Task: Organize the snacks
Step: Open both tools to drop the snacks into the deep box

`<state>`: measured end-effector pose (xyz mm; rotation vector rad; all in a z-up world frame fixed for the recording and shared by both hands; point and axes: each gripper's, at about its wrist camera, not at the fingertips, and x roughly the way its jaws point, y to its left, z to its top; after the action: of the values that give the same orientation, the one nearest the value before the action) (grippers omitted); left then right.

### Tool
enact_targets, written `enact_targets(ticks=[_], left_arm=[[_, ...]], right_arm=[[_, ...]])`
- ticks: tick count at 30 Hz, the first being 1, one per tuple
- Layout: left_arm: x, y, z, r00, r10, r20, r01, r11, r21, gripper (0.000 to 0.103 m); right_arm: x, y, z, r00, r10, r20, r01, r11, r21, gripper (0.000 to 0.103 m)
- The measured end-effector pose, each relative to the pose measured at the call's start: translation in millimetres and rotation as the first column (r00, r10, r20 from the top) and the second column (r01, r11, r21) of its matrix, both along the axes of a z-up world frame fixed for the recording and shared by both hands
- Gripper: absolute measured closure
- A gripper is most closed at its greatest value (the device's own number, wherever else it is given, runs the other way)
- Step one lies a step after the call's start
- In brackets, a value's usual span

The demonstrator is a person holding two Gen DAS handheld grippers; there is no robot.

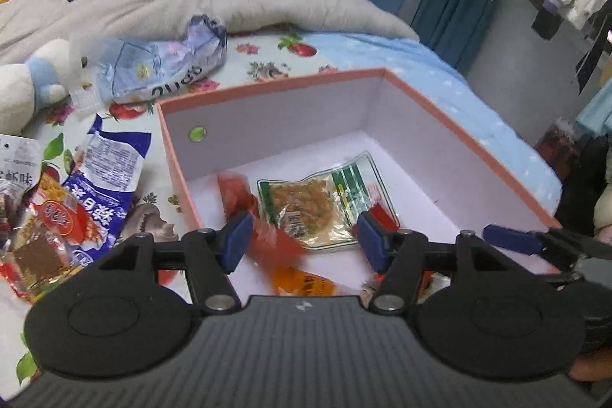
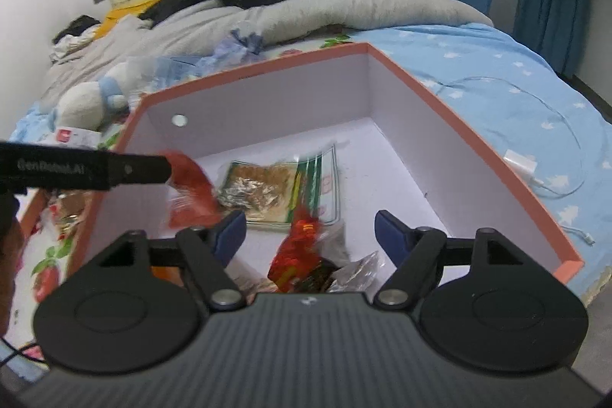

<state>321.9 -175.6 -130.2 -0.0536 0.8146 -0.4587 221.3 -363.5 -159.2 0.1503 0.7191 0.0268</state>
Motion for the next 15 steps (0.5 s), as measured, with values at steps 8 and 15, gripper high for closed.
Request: enact_targets(ticks=[8, 15], left_arm=[[-58, 23, 32, 0.999, 0.023, 0.040, -0.021, 0.999, -0.042, 0.037], [-115, 42, 56, 0.997, 0.044, 0.067, -0.042, 0.999, -0.027, 0.037]], right_arm=[[-42, 18, 34, 0.999, 0.007, 0.045, -0.007, 1.000, 0.000, 0.027], [-79, 33, 60, 0.995, 0.012, 0.098, -0.015, 0.999, 0.035, 0.027]])
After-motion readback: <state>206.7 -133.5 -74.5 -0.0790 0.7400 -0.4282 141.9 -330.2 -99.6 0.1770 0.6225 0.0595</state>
